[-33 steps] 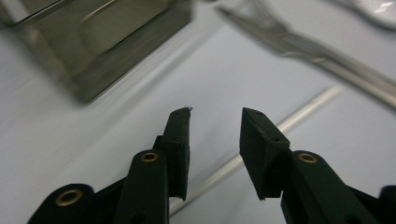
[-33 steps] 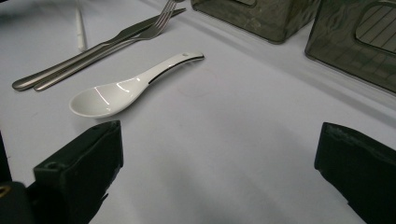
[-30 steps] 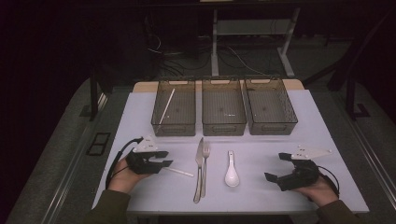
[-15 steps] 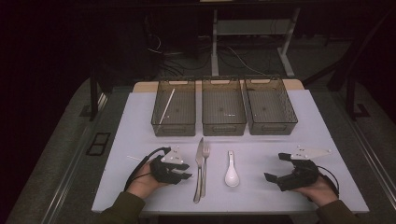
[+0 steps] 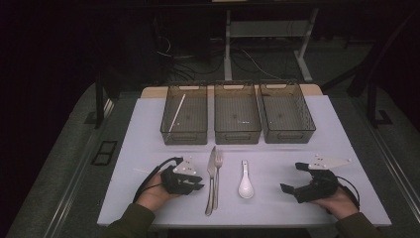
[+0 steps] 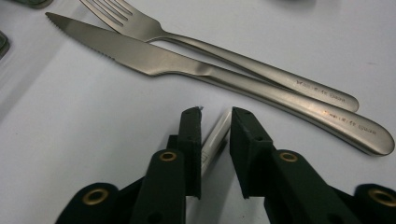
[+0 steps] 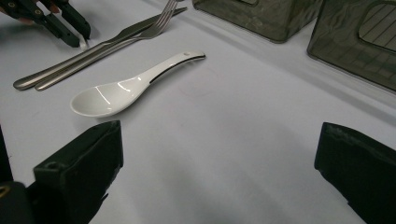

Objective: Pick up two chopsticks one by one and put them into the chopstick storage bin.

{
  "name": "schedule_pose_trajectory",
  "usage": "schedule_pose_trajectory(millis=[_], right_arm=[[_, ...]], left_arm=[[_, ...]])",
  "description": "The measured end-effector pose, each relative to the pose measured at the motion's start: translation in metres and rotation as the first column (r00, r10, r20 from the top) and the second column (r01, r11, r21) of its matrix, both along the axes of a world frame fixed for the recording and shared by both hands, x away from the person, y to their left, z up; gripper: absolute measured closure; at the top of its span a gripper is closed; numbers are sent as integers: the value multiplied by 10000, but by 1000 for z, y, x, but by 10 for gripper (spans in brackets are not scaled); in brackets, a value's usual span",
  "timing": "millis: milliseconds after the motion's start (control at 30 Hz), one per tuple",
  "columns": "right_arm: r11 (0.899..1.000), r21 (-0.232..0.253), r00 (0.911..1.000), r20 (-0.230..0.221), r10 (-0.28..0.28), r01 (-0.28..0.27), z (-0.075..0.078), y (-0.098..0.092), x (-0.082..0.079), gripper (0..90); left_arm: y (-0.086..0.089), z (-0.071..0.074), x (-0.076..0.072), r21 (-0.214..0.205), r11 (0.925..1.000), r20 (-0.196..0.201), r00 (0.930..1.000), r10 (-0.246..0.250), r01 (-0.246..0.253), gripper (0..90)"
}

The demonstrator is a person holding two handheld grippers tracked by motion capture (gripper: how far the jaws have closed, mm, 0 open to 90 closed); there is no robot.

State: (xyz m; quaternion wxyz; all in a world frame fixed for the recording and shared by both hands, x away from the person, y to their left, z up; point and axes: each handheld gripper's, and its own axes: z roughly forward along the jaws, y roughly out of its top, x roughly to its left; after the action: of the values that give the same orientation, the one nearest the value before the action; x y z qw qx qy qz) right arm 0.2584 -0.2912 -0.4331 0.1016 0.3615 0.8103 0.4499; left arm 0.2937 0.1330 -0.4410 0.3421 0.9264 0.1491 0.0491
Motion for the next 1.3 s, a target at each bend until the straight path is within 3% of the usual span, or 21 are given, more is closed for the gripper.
schedule_pose_trajectory(millis=[333, 400, 667, 767, 1000, 1200, 1300], right_arm=[[10000, 6, 10000, -15, 8, -8, 0, 0, 0, 13], [10000, 10, 10000, -5, 6, -6, 0, 0, 0, 13], [10000, 5, 10000, 12, 16, -16, 0, 0, 0, 13], [10000, 5, 10000, 19, 17, -17, 0, 0, 0, 13], [10000, -31, 10000, 21, 29, -29, 0, 0, -1, 13], [10000, -48, 10000, 71, 38, -38, 0, 0, -1, 13], [10000, -40, 10000, 81, 25, -24, 0, 0, -1, 13]], left_arm=[[0, 0, 2, -110, 9992, -285, 9989, 373, -376, 809], [0, 0, 2, -142, 9983, -493, 9973, 552, -559, 830], [1, 0, 2, -195, 9980, -504, 9970, 586, -596, 826], [3, 2, 0, -239, 9972, -355, 9969, 700, -709, 785], [28, 14, -12, -760, 9879, -142, 9908, 1345, -1352, 618], [51, 14, -24, -1001, 9738, -264, 9789, 2027, -2044, 592], [57, 13, -27, -970, 9724, -264, 9772, 2107, -2123, 623]])
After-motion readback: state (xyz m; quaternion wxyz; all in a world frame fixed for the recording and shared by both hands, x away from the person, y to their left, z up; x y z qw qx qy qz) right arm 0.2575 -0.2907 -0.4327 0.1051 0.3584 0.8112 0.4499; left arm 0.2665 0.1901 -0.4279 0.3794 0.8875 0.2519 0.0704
